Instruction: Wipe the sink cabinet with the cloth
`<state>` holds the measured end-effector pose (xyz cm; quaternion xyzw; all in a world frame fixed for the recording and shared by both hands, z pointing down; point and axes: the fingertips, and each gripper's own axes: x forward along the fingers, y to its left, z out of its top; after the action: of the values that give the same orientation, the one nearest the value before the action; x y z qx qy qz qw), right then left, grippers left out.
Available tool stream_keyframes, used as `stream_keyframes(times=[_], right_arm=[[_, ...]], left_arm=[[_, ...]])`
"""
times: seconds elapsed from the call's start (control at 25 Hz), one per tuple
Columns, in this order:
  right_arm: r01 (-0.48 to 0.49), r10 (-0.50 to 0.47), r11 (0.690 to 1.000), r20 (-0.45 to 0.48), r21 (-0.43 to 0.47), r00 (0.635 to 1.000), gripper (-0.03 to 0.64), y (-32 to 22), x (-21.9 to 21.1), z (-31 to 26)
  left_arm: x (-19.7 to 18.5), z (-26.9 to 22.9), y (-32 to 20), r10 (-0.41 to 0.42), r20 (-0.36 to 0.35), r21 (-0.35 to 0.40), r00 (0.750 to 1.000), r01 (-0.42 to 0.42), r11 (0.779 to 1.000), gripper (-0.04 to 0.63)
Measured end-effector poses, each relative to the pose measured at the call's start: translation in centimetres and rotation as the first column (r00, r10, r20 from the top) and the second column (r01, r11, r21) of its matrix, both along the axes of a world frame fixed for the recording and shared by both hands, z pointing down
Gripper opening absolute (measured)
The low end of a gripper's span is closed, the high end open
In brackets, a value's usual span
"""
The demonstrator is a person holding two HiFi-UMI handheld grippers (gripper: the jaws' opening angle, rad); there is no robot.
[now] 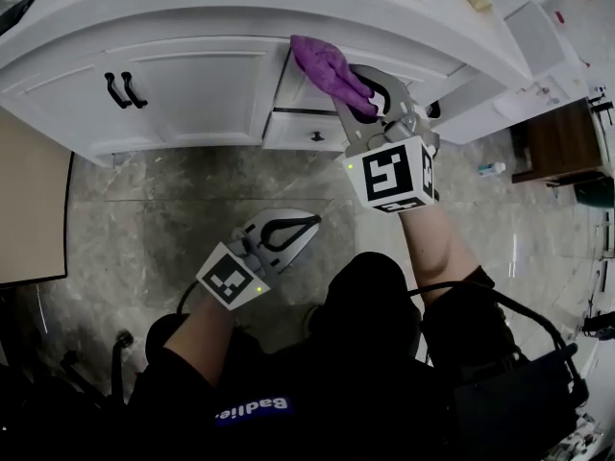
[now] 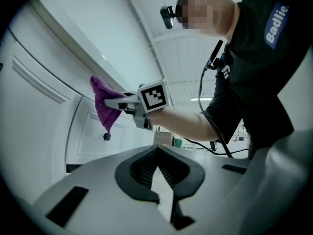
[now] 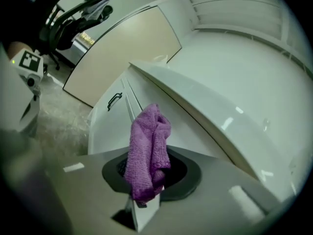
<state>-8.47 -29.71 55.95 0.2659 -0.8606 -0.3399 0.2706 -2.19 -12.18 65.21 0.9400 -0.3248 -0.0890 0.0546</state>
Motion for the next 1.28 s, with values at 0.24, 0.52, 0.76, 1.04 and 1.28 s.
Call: stream_keyframes(times=[0.24, 0.52, 0.76, 1.04, 1.28], right_arm=[[-0.042, 0.089, 0.970, -0.190, 0.239, 0.978, 0.069, -3.1, -1.5, 0.9], [-0.047, 0.100, 0.966, -0.198, 0.253, 0.975, 0.069, -3.1, -2.5, 4.7], [-0.045, 0.094, 0.981, -0.260, 0.188, 0.961, 0.069, -3.3, -2.7, 11.2], [-0.041, 0.067, 0.997, -0.408, 0.073, 0.910, 0.069, -3.8, -1.9, 20.3], [-0.049, 0.043, 0.999, -0.443, -0.002, 0.895, 0.068, -3.2, -0.3, 21.7]], left_arm=[[-0.4, -0.3, 0.6, -0.012, 0.039, 0.014, 0.999, 0.012, 1.000, -0.005], [-2.1, 1.1, -0.1, -0.051, 0.065, -0.007, 0.997, 0.051, 0.999, -0.005], [-3.4, 1.0, 0.0, -0.071, 0.085, 0.010, 0.994, 0.071, 0.997, -0.005], [-3.1, 1.3, -0.6, -0.058, 0.084, 0.005, 0.995, 0.058, 0.998, -0.004], [-2.4, 1.5, -1.1, -0.032, 0.086, 0.018, 0.996, 0.031, 0.999, -0.005]])
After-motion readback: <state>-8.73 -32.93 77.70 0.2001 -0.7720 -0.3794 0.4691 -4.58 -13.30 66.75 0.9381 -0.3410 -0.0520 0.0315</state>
